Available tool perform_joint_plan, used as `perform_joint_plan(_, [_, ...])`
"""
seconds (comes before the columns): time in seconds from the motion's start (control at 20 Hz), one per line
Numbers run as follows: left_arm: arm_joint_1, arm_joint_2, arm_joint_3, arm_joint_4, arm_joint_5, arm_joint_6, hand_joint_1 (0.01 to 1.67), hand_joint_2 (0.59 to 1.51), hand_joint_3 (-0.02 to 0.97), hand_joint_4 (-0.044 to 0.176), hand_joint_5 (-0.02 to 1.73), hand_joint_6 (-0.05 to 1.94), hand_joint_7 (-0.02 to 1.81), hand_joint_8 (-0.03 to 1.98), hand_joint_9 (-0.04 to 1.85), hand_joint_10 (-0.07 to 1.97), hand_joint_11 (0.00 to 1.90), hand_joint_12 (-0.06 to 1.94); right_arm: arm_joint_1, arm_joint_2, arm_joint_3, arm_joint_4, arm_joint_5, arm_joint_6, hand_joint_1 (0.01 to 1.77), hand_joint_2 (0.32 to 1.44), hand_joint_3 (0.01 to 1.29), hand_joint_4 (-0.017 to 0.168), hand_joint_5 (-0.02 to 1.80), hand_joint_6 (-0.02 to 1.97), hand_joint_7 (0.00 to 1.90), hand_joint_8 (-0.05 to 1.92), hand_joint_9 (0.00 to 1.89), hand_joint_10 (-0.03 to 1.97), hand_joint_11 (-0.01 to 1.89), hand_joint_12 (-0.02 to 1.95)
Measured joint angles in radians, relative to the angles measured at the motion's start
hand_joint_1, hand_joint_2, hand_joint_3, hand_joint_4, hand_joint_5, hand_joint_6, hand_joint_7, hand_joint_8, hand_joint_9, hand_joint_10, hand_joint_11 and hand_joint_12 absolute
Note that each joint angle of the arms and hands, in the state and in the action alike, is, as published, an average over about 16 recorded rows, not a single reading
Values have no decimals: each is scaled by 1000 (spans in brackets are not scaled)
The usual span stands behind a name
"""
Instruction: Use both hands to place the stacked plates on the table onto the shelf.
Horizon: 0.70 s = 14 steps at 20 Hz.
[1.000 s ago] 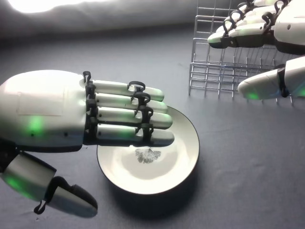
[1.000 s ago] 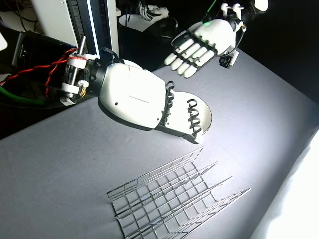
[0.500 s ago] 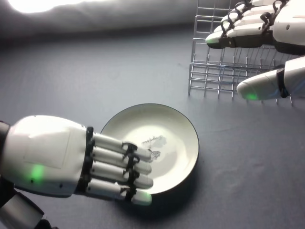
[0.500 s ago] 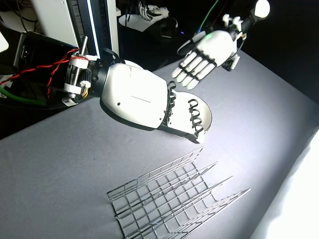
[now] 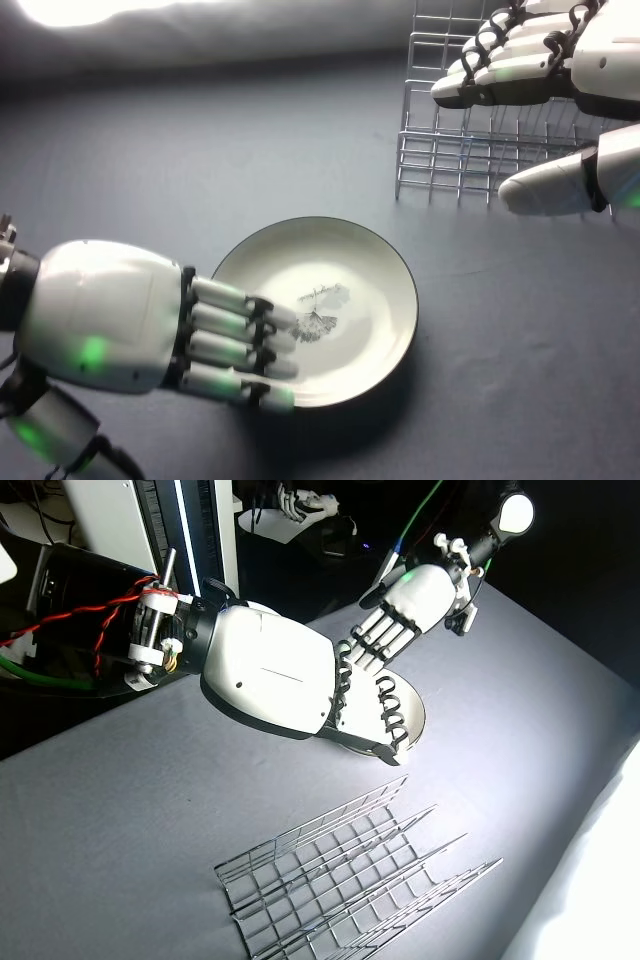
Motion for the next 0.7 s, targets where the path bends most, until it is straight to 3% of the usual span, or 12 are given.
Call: perform_joint_plan(0.7, [0, -67, 130, 26, 32, 3, 17, 1200, 22, 0, 16, -12, 15, -15, 19, 5, 15, -11, -2, 0, 0, -14, 24, -10, 33, 1197, 15, -3, 194, 16, 182, 11, 159, 8, 16, 294])
